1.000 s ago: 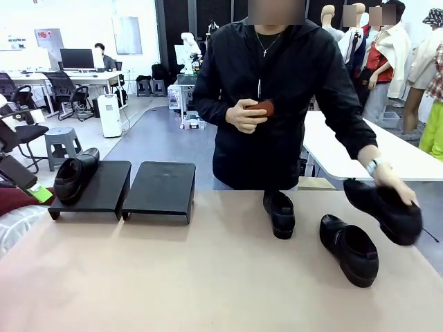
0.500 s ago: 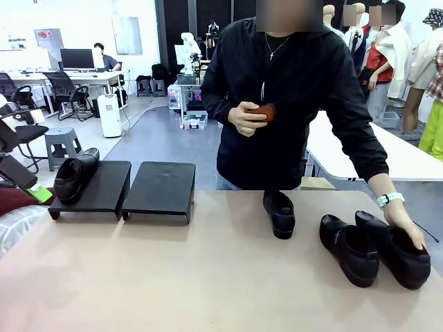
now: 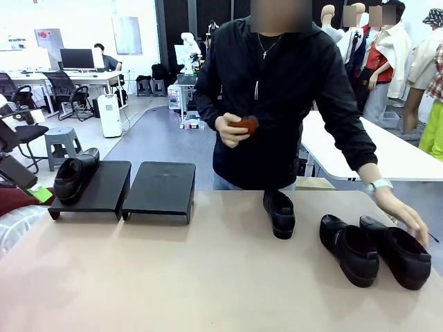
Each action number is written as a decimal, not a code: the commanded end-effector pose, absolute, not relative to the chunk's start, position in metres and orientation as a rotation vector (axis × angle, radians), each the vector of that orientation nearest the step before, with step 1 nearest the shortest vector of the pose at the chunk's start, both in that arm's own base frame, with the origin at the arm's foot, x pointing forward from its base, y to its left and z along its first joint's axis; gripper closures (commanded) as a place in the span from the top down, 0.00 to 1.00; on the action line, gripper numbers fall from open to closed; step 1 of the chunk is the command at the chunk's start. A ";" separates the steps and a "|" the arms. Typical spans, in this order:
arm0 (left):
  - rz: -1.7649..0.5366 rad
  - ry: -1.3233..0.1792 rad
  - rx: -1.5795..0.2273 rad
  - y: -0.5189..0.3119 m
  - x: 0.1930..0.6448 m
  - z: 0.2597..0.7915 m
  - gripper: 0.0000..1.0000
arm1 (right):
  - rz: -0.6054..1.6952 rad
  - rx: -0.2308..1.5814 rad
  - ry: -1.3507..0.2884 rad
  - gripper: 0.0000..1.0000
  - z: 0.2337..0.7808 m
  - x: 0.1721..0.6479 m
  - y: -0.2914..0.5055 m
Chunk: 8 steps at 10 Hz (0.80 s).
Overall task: Organize the shoes by placing them on the stand.
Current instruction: Pick up one Shoe and place it in the middle of the table.
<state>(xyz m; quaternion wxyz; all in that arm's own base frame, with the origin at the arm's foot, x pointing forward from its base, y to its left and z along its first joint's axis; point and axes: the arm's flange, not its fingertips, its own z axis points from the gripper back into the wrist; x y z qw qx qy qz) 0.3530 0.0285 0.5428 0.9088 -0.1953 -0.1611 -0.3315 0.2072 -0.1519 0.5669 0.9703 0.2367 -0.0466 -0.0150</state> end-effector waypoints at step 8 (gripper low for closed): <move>-0.664 -0.348 -0.419 0.025 0.353 0.542 1.00 | 0.165 0.160 -0.015 1.00 0.542 0.406 0.070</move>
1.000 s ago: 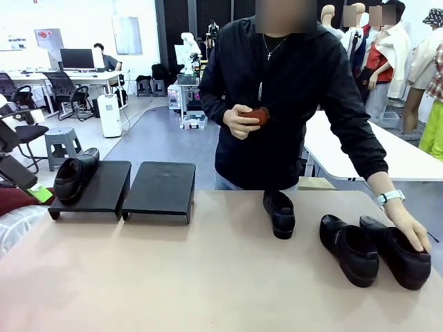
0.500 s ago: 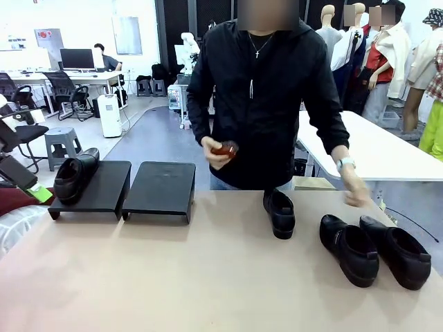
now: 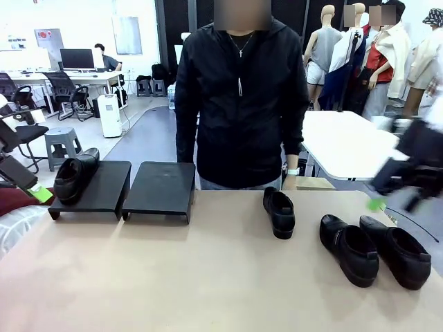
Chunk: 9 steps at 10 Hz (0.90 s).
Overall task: Organize the shoes by placing them on the stand.
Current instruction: Pick up one Shoe and place it in the middle of the table.
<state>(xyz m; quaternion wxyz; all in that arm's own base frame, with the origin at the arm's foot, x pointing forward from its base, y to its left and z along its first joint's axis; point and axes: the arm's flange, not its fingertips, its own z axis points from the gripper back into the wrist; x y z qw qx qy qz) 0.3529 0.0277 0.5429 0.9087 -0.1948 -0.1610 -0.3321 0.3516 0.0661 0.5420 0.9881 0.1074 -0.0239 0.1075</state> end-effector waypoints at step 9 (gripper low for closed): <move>-0.664 -0.348 -0.419 0.025 0.353 0.542 1.00 | 0.170 0.166 -0.057 1.00 0.449 0.536 0.185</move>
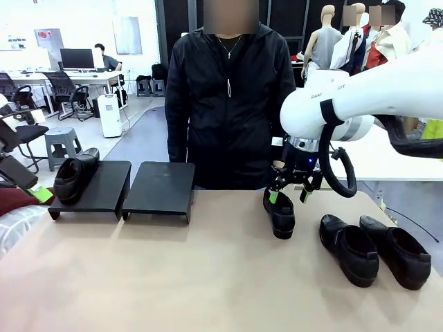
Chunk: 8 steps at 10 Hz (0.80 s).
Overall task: Organize the shoes by placing them on the stand.
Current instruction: Pick up one Shoe and place it in the middle of the table.
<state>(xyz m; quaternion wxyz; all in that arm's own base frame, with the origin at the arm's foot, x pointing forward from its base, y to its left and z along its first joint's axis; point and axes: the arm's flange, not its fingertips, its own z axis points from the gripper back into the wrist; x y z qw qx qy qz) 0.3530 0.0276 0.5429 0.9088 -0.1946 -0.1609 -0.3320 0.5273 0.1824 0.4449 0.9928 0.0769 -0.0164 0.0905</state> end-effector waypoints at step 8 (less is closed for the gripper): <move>-0.664 -0.348 -0.419 0.025 0.353 0.542 1.00 | 0.056 0.119 -0.031 1.00 0.368 0.653 0.227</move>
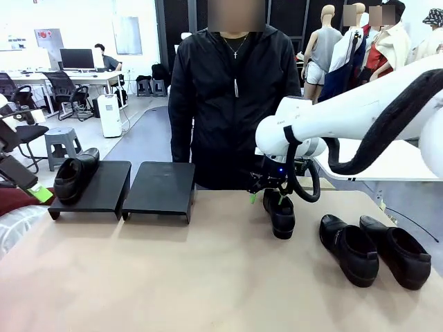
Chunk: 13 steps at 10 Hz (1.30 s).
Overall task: Organize the shoes by placing them on the stand.
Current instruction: Pick up one Shoe and place it in the middle of the table.
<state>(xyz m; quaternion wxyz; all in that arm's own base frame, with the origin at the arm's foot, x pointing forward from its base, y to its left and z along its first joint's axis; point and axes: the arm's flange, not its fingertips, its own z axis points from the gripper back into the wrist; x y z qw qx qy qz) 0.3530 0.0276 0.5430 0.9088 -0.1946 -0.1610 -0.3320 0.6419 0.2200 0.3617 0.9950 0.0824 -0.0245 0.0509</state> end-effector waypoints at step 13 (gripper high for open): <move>-0.664 -0.348 -0.419 0.025 0.353 0.542 1.00 | -0.057 0.034 -0.033 0.00 0.367 0.648 0.210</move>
